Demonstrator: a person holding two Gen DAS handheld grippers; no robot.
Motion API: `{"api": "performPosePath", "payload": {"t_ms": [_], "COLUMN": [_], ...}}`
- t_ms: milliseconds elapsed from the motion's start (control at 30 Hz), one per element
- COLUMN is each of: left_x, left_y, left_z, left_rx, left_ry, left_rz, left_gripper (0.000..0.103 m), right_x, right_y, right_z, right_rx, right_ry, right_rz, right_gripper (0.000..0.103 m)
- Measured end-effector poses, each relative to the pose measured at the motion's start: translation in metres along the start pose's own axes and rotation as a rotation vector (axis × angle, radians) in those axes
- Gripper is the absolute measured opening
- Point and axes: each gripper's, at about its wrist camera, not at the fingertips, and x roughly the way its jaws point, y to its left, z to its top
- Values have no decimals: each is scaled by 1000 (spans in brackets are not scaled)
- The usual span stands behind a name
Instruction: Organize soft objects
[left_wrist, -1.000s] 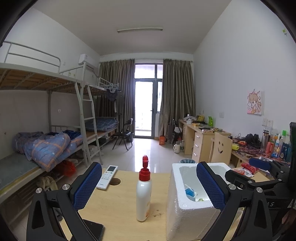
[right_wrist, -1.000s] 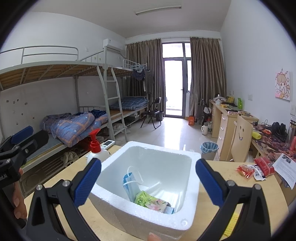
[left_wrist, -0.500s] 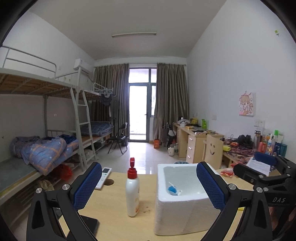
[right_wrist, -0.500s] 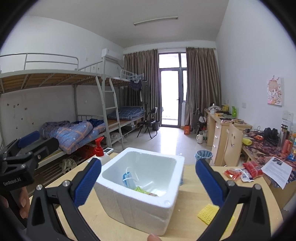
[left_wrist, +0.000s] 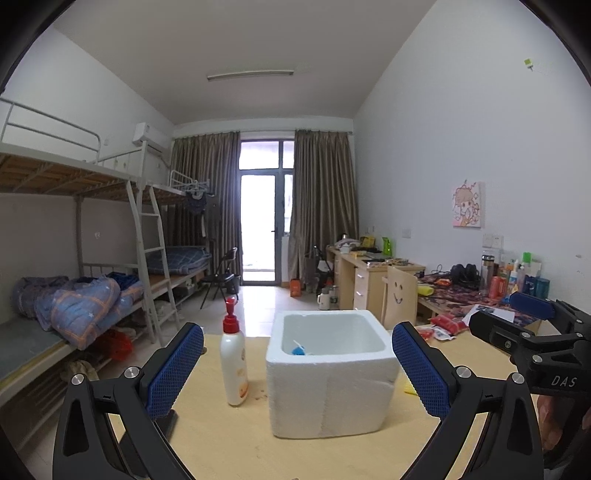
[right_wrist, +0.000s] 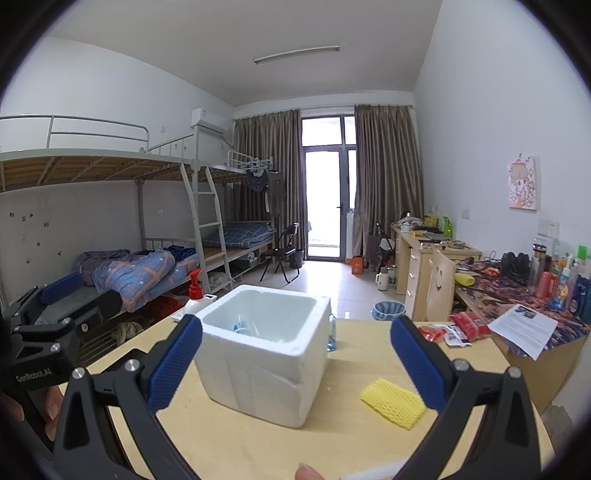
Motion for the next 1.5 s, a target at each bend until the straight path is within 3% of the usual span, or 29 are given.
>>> {"api": "performPosePath", "payload": {"t_ms": [333,1033,1233,1500], "left_x": [-16,-34,-35,-34], "left_y": [-13,-19,-18,-27], "left_z": [-11,-73,-94,-98], "left_rx": [1,15,3,4], "left_ry": [3,-42,-1,26], "left_rz": [-7,-33,-22,-24], "left_gripper": [102,102,102,102], "right_x": [-18,-40,-47,-48], "right_y": [-10,-15,-14,-21], "right_z": [-11,-79,-103,-103], "right_rx": [10,23,32,35], "right_ry": [-13,15,38,44], "right_rz": [-26,-100,-106,-114], "right_gripper": [103,103,103,103]}}
